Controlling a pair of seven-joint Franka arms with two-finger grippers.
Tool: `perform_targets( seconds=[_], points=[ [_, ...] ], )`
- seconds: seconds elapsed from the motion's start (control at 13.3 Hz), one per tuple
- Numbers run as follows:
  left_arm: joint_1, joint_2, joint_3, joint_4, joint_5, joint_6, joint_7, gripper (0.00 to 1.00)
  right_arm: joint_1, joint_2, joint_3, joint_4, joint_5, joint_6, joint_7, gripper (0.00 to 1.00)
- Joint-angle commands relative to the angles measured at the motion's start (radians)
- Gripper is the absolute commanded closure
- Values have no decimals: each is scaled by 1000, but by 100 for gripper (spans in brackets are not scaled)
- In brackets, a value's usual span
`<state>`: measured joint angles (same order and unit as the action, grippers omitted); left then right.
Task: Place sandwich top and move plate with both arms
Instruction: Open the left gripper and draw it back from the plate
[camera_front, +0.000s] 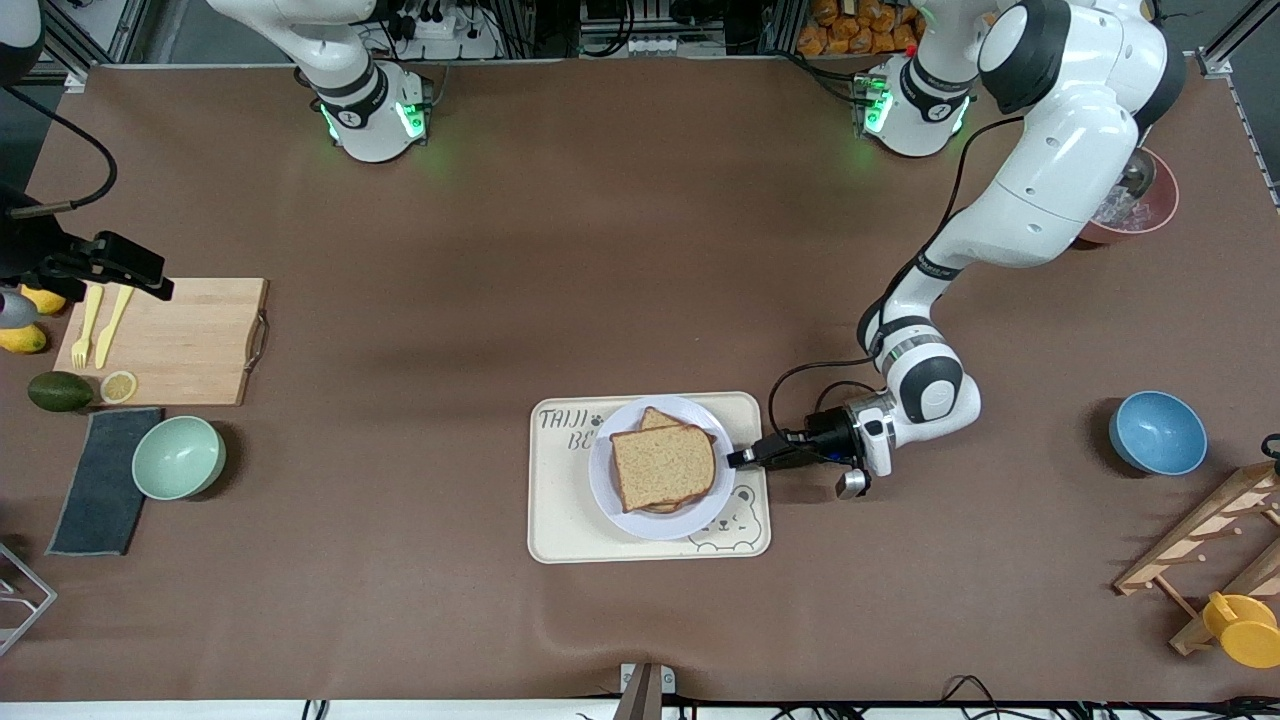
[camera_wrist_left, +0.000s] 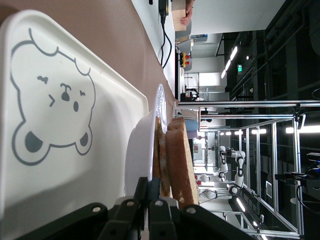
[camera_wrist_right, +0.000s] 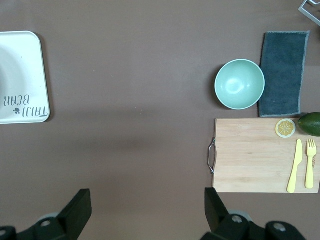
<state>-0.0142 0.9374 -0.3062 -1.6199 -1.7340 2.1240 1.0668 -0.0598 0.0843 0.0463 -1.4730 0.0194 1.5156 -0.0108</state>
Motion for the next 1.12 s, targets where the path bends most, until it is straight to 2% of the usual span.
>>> perform_targets(
  seconds=[0.0,0.3,0.45,0.6,0.67,0.75,0.82,1.05],
  points=[
    [-26,34,6,52,8,-7,-13,100,-28,-1,18,2,16,-3,0,0],
    [-30,60,13,71,10,-6,-2,100,-41,-1,18,2,16,-3,-12,0],
    [-76,55,76,71,17,-6,-4,100,-41,-1,18,3,16,-2,-14,0],
    [-95,54,91,71,13,-6,-19,100,-40,-1,18,3,16,-2,-14,0],
    [-96,51,91,72,14,-6,-19,96,-41,-1,18,3,16,-2,-14,0],
    [-95,49,91,72,14,-6,-27,57,-41,-1,18,3,16,-2,-14,0],
    [-95,46,91,71,17,-6,-34,1,-46,-1,18,2,16,-2,-20,0],
    [-84,22,116,69,49,-6,-47,0,-54,-1,18,2,16,-3,-34,0]
  ],
)
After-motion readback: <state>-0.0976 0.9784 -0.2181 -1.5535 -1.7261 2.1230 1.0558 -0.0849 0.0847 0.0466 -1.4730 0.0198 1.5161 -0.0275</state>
